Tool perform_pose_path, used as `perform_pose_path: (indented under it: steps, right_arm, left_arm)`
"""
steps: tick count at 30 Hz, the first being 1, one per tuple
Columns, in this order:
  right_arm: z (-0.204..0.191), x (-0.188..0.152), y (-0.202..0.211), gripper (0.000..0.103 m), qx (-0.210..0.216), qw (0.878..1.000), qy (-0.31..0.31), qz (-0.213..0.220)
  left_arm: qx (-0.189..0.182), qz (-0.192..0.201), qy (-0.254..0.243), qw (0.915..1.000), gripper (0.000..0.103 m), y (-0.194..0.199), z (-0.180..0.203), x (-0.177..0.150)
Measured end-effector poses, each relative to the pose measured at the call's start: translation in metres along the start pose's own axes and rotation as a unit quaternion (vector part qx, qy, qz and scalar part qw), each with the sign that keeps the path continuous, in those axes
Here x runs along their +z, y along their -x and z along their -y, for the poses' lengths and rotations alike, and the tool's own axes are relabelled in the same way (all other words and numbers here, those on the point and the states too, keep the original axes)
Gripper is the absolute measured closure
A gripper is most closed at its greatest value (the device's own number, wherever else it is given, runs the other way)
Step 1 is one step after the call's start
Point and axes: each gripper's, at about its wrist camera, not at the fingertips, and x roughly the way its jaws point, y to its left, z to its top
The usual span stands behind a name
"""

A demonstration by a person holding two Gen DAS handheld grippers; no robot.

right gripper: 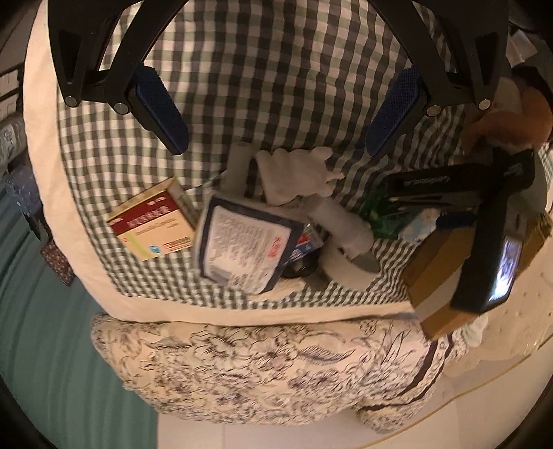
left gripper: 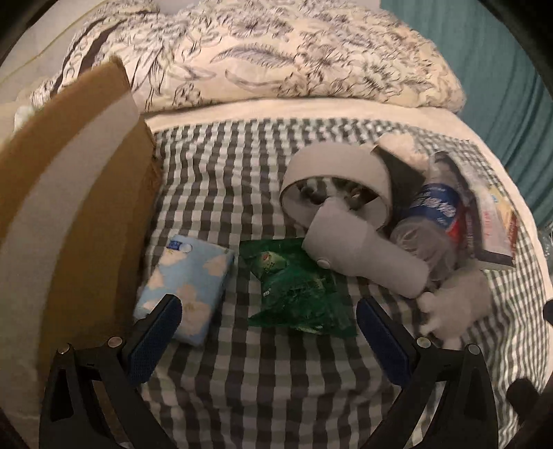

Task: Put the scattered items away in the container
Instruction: 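Grasp the green snack bag with the left tool while the right tool grasps the white plush toy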

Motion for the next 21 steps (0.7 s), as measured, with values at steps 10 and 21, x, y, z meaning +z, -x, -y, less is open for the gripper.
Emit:
perform_pose_path:
  steps: [10, 21]
  right_arm:
    - [-0.017, -0.004, -0.034, 0.000, -0.002, 1.000, 0.016, 0.010]
    - [-0.024, 0.002, -0.063, 0.000, -0.014, 0.999, 0.040, 0.031]
  left_arm:
    - [0.015, 0.007, -0.009, 0.9998, 0.006, -0.012, 0.000, 0.003]
    - [0.018, 0.023, -0.030, 0.9991, 0.046, -0.015, 0.005, 0.007]
